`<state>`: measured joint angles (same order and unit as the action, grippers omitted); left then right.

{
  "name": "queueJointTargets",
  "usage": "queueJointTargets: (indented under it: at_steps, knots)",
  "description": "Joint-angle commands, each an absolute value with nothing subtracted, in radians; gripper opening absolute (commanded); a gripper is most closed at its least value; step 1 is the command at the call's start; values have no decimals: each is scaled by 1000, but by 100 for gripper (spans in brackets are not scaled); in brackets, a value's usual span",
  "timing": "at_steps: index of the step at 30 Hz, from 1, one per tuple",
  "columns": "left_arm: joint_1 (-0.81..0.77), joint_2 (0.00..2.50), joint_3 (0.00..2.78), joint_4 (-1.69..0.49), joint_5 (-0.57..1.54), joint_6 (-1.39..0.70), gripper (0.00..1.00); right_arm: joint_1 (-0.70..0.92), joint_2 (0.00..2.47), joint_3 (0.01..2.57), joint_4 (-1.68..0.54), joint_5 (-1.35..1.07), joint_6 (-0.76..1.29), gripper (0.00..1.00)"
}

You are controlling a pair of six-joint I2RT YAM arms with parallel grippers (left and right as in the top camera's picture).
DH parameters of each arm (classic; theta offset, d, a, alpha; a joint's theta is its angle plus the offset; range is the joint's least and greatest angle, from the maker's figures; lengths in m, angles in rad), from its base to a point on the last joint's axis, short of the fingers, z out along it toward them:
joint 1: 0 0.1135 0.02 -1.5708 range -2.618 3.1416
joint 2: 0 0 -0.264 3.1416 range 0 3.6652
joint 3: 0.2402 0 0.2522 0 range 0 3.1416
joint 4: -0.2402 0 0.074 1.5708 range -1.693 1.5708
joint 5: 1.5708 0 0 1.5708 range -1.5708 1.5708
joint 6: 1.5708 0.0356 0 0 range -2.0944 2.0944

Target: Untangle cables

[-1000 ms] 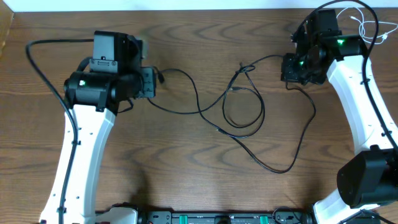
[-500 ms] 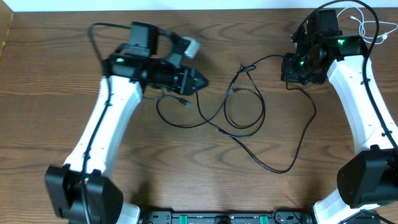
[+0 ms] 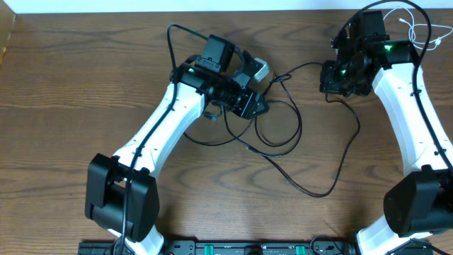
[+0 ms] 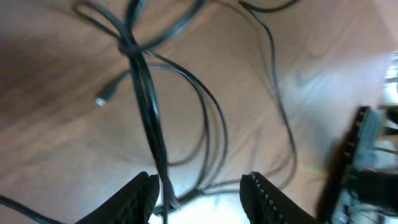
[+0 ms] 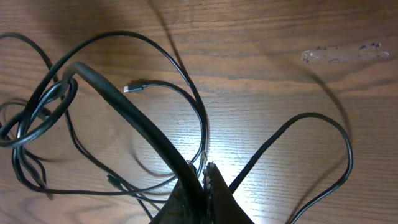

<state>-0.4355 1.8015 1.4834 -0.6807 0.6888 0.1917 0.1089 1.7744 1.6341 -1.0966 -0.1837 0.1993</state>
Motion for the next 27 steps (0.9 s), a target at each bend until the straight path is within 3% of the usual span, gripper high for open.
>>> queueJointTargets:
  at_steps: [1,8,20,27]
  knots:
    - [-451,1826,1489,-633,607,205,47,113,1786,1628,-1097,-187,185,1]
    - [-455,1897,1489,-597,563,205,46,113,1786,1628,-1097,-187,182,1]
    - [-455,1898,1489,-596,564,205,14,113,1786,1628,-1093,-186,169,1]
    - [-447,1864,1490,-603,563,197,8,108,1786,1628,-1089,-142,179,1]
